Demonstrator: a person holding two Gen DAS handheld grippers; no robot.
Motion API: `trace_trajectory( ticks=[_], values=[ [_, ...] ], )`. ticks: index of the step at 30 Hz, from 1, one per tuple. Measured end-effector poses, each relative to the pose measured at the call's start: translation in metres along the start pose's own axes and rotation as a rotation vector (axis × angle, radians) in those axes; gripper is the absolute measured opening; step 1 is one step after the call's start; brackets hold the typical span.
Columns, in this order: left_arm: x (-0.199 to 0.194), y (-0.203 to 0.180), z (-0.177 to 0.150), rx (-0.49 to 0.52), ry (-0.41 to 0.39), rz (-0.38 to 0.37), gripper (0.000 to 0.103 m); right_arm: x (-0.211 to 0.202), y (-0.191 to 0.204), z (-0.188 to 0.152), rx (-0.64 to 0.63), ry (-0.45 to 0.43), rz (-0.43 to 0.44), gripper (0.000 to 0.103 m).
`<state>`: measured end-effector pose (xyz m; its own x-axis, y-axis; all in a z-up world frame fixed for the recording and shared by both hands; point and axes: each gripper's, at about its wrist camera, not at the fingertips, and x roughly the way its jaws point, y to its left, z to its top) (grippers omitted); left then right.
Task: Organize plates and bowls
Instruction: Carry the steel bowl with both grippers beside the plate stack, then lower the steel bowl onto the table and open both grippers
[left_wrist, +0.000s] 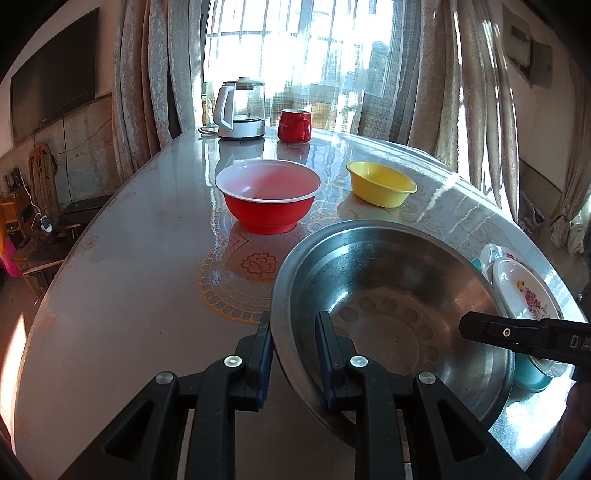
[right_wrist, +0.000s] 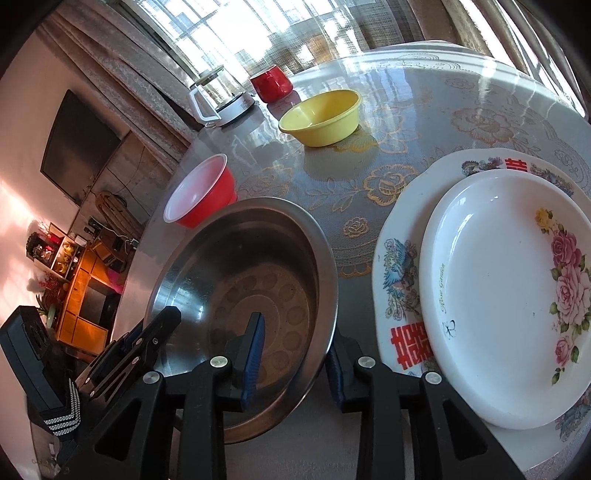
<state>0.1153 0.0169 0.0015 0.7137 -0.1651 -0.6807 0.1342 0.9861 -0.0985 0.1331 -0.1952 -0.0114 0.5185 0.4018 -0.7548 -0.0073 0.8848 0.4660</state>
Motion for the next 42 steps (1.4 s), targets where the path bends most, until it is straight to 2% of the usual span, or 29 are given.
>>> trace_trajectory(
  ticks=[12, 13, 14, 17, 24, 26, 28, 30, 31, 34, 36, 42],
  values=[
    [0.000, 0.000, 0.001, 0.014, -0.007, 0.024, 0.022, -0.009, 0.005, -0.012, -0.026, -0.001, 0.011, 0.033],
    [0.001, 0.001, 0.001, 0.012, -0.007, 0.030, 0.022, -0.007, 0.007, -0.011, -0.042, -0.006, -0.001, 0.031],
    [0.002, 0.002, 0.002, 0.010, -0.005, 0.034, 0.022, -0.006, 0.007, -0.011, -0.047, -0.006, -0.014, 0.025],
    [0.002, 0.004, 0.004, 0.000, 0.001, 0.032, 0.022, -0.002, 0.003, -0.010, -0.030, -0.009, 0.000, 0.018],
    [0.001, -0.004, 0.000, 0.031, 0.001, 0.016, 0.026, -0.005, 0.002, -0.012, -0.010, 0.002, 0.004, 0.021],
    [0.000, -0.004, 0.000, 0.029, 0.003, 0.012, 0.029, -0.010, 0.003, -0.012, -0.020, -0.013, -0.021, 0.028],
    [-0.002, -0.003, -0.001, 0.024, 0.007, -0.003, 0.031, -0.019, 0.005, -0.013, -0.035, -0.044, -0.047, 0.030],
    [-0.006, -0.001, -0.001, 0.021, 0.009, -0.002, 0.046, -0.028, 0.006, -0.012, -0.053, -0.070, -0.082, 0.030],
    [-0.010, 0.001, -0.001, 0.020, 0.002, 0.001, 0.050, -0.032, 0.006, -0.011, -0.059, -0.083, -0.096, 0.030],
    [-0.027, 0.007, -0.001, 0.013, -0.043, 0.008, 0.067, -0.041, -0.002, -0.008, -0.039, -0.098, -0.084, 0.030],
    [-0.036, 0.011, 0.002, 0.006, -0.067, 0.027, 0.088, -0.046, -0.009, -0.006, -0.009, -0.115, -0.042, 0.030],
    [-0.047, 0.022, 0.023, -0.041, -0.101, 0.013, 0.098, -0.050, -0.014, 0.008, 0.011, -0.145, -0.048, 0.030]
  ],
)
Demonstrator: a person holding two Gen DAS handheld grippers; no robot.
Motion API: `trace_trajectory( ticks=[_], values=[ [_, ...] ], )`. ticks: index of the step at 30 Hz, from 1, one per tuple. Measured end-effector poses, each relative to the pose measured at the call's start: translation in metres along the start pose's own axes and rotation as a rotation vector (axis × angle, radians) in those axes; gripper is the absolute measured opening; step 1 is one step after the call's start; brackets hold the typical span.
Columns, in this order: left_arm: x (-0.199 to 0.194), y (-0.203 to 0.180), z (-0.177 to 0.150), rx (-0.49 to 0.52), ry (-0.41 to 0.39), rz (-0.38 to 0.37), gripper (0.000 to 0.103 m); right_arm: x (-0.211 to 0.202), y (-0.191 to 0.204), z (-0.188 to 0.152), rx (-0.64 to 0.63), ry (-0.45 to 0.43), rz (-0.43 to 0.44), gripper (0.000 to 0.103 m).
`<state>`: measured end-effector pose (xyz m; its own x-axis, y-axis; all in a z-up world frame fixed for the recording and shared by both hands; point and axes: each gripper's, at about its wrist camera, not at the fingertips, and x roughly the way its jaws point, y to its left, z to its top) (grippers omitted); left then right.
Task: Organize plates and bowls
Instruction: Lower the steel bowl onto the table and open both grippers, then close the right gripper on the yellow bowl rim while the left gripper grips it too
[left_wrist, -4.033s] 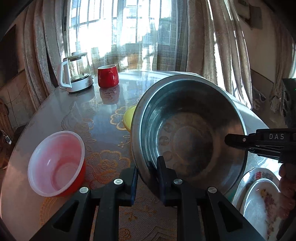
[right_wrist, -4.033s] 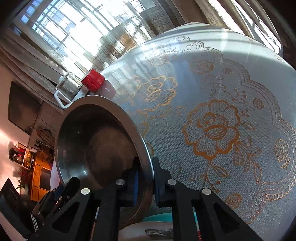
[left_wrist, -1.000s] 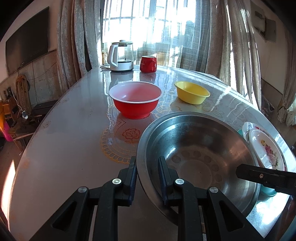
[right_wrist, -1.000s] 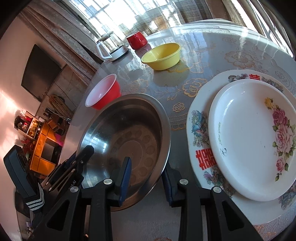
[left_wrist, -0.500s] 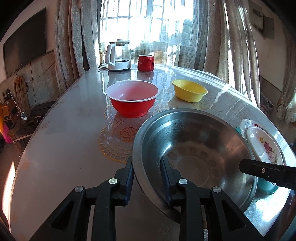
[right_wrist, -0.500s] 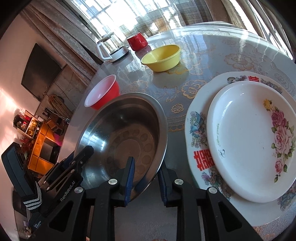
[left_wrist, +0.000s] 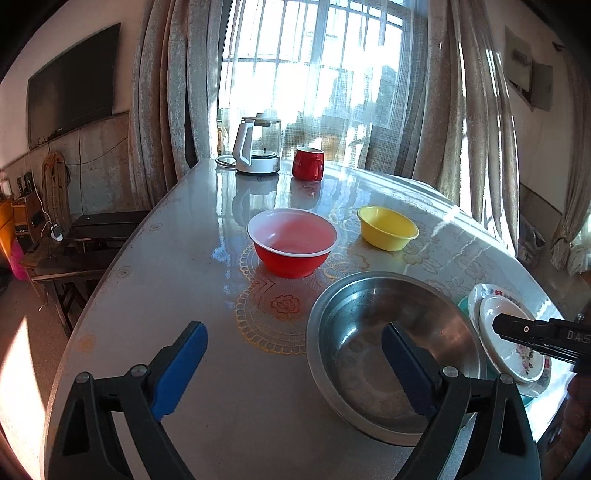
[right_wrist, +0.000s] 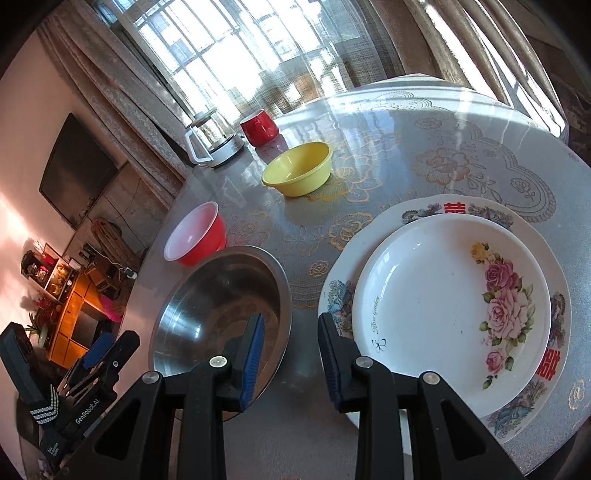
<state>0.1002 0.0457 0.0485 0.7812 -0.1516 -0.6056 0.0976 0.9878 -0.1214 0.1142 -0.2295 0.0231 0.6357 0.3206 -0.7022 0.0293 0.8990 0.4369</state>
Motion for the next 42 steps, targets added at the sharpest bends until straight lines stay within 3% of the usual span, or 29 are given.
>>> trace_trajectory(
  ticks=[13, 22, 30, 36, 42],
  values=[
    [0.042, -0.032, 0.067, 0.098, 0.077, -0.003, 0.100, 0.018, 0.001, 0.057, 0.023, -0.032, -0.035, 0.037],
    [0.096, -0.038, 0.110, 0.139, 0.100, 0.021, 0.102, 0.058, -0.001, 0.097, 0.038, 0.019, -0.081, 0.038],
    [0.144, -0.045, 0.127, 0.138, 0.206, -0.002, 0.102, 0.114, -0.013, 0.134, 0.138, 0.107, -0.077, 0.039],
    [0.156, -0.047, 0.133, 0.133, 0.223, 0.004, 0.102, 0.144, -0.024, 0.160, 0.219, 0.116, -0.076, 0.039],
    [0.166, -0.056, 0.139, 0.170, 0.208, 0.022, 0.100, 0.176, -0.029, 0.165, 0.232, 0.187, -0.113, 0.038]
  ],
)
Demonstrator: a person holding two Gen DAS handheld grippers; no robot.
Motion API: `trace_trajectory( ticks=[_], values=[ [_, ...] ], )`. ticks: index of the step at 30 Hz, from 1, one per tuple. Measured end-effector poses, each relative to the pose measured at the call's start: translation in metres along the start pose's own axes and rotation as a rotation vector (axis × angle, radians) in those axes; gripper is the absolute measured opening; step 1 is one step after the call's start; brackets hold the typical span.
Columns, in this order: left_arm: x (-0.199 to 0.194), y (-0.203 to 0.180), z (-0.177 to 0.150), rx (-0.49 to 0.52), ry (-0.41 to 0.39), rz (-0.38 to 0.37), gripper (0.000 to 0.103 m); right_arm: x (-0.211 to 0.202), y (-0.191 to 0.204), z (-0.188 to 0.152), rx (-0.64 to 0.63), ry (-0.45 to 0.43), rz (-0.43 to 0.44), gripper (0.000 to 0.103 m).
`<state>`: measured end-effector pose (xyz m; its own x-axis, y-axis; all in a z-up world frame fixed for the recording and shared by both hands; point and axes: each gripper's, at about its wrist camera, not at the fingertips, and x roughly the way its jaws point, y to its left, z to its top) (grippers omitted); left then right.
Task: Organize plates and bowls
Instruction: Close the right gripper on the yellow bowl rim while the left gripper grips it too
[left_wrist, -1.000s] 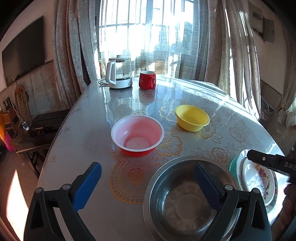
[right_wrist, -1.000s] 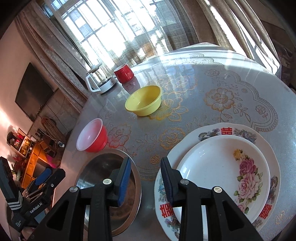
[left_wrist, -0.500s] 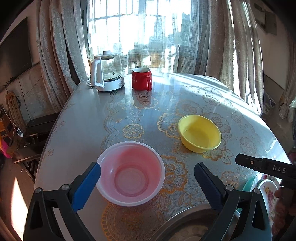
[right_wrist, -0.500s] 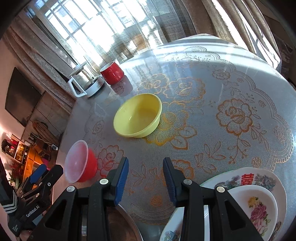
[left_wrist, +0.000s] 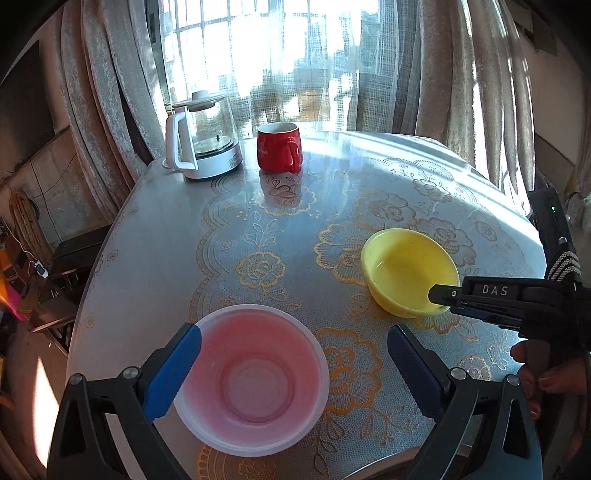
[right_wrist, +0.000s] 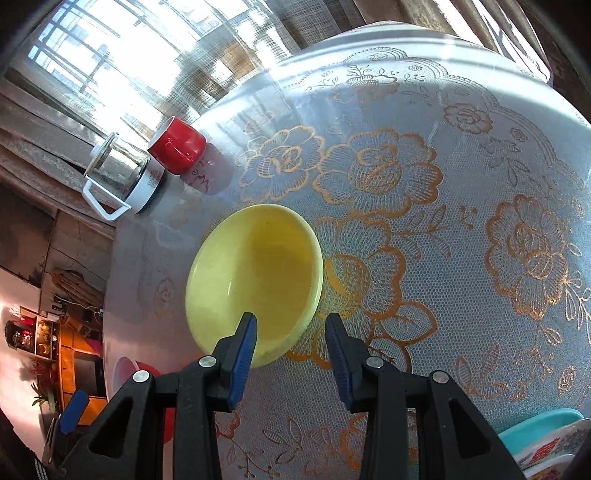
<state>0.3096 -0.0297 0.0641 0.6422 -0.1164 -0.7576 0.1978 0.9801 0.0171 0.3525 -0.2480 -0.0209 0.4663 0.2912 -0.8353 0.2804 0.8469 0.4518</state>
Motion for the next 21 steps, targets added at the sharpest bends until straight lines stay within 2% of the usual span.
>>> trace_trajectory(
  ticks=[3, 5, 9, 15, 16, 18, 21],
  values=[
    [0.005, -0.005, 0.004, 0.014, 0.002, -0.005, 0.095, 0.005, -0.002, -0.006, -0.008, 0.022, 0.037, 0.027],
    [0.010, -0.010, 0.007, 0.021, 0.006, -0.011, 0.095, 0.002, -0.003, -0.011, -0.018, 0.026, 0.029, 0.021],
    [0.018, -0.018, 0.011, 0.014, 0.023, -0.043, 0.095, -0.010, -0.008, -0.022, -0.038, 0.026, 0.036, 0.019],
    [0.040, -0.037, 0.019, 0.055, 0.077, -0.042, 0.094, -0.021, -0.018, -0.034, -0.049, 0.038, 0.031, 0.019],
    [0.047, -0.040, 0.021, 0.063, 0.108, -0.043, 0.092, -0.022, -0.019, -0.035, -0.048, 0.036, 0.031, 0.019],
    [0.061, -0.043, 0.022, 0.052, 0.174, -0.073, 0.074, -0.024, -0.023, -0.036, -0.041, 0.032, 0.027, 0.019],
    [0.075, -0.044, 0.022, 0.013, 0.251, -0.123, 0.063, -0.026, -0.030, -0.039, -0.033, 0.033, 0.025, 0.019]
  ],
)
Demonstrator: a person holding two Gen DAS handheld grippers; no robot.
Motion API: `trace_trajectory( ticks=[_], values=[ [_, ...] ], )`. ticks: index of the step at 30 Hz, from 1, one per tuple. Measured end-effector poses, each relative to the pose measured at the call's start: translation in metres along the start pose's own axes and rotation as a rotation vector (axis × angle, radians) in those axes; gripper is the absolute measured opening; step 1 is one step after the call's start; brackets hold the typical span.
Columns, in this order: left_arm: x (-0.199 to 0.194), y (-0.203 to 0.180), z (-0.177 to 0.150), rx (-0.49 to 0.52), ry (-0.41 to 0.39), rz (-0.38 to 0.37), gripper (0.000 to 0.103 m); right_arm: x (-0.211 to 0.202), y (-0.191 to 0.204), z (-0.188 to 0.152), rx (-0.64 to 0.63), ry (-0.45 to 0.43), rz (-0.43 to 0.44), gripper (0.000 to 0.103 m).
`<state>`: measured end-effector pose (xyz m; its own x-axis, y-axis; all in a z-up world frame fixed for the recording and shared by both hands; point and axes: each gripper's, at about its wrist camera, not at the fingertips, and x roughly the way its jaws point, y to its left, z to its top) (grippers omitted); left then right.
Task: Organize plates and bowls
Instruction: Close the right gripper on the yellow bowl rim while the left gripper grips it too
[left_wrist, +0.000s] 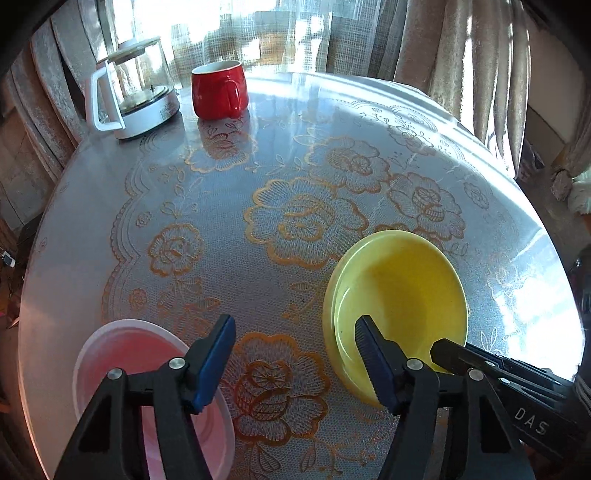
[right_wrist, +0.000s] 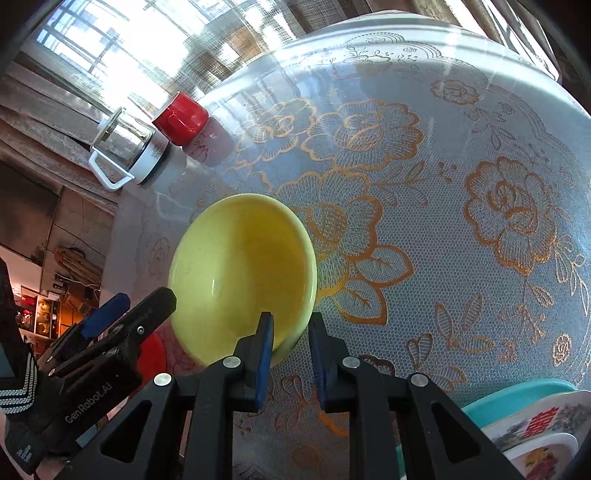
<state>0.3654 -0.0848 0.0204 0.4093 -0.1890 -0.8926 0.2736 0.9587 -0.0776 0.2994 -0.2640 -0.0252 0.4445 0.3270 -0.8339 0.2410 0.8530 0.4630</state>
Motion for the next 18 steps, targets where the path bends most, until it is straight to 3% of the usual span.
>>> trace_trajectory(
  ticks=[5, 7, 9, 13, 18],
  values=[
    [0.007, -0.011, -0.007, 0.039, 0.001, 0.001, 0.039, 0.002, -0.005, -0.001, 0.021, 0.014, 0.024, 0.019],
    [0.005, -0.013, -0.011, 0.051, -0.007, 0.007, 0.036, 0.001, -0.004, -0.001, 0.018, 0.008, 0.028, 0.019],
    [0.001, -0.014, -0.014, 0.068, -0.034, 0.010, 0.016, 0.000, 0.001, 0.000, 0.003, -0.001, 0.048, 0.013],
    [-0.006, -0.014, -0.016, 0.084, -0.060, 0.022, 0.012, -0.004, 0.009, -0.001, -0.019, -0.010, 0.057, 0.012],
    [-0.014, -0.007, -0.021, 0.050, -0.065, -0.021, 0.009, -0.011, 0.011, -0.007, -0.018, -0.016, 0.054, 0.012]
  ],
)
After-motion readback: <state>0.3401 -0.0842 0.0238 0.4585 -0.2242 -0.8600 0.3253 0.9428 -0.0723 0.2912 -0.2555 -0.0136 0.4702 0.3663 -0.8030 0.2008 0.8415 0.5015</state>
